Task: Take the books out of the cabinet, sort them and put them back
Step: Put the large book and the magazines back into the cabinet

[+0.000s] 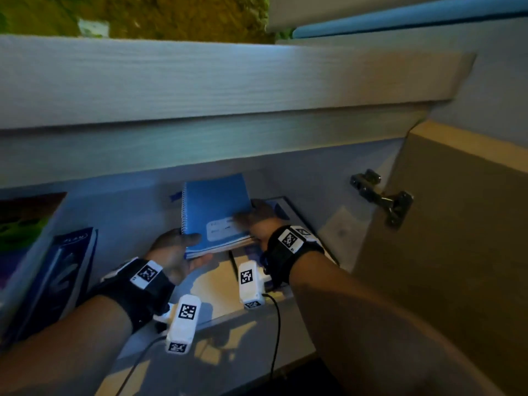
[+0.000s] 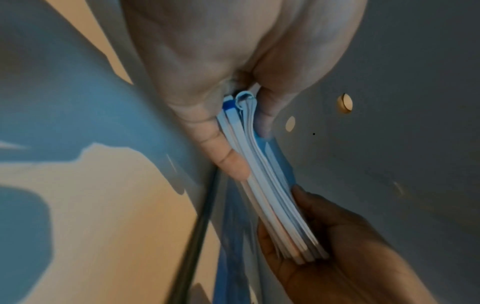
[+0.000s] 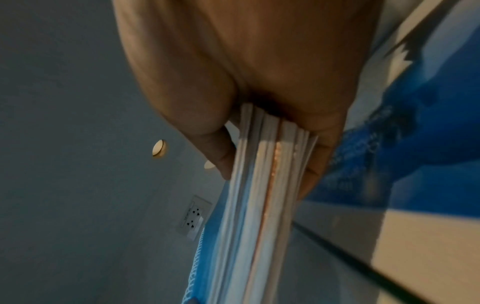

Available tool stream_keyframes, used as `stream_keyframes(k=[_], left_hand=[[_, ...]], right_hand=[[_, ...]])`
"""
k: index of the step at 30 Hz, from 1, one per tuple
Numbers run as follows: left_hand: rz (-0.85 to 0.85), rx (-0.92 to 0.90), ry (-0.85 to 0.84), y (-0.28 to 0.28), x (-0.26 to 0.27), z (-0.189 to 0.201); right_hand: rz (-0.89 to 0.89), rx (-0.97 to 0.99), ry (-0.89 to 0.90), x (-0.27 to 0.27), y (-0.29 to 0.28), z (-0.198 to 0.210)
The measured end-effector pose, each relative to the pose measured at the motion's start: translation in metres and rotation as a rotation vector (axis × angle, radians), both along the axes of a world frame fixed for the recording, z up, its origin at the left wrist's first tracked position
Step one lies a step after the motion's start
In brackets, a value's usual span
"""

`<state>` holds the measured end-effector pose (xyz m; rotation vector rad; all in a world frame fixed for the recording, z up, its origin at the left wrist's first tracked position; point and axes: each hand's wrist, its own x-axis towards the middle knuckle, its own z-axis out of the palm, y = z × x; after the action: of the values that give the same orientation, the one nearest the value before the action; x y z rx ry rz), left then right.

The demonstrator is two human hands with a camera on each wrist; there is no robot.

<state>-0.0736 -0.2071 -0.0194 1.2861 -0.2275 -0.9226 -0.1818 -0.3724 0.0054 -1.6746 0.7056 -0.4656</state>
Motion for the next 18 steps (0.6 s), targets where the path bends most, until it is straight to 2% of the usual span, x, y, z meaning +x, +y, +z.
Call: stream_keyframes(k=[3,6,11,14,18], left_hand=[[0.0,-0.004,0.011,-0.035,-0.002,0.013],[0.025,0.023,0.037,-0.07,0.005,0.02],[-0.035,0.005,-0.083,-0.106,0.015,0.018],[-0.01,0.142,-0.283,-0.125,0.019,0.018],[-0.095,0.314,-0.307,-0.137,0.03,0.021]], right_hand=[[-0.024,-0.037,0.005,0.005,-0.027,0.0],[-0.054,0.05,-0.059,0.015,-0.055,-0.011],[-0.04,0.039,-0.099,0.046,-0.115,-0.045],[-0.059,0.031,-0.114,0.045,-0.129,-0.045],[-0.081,0.059,-0.128,0.04,-0.139,-0.049]])
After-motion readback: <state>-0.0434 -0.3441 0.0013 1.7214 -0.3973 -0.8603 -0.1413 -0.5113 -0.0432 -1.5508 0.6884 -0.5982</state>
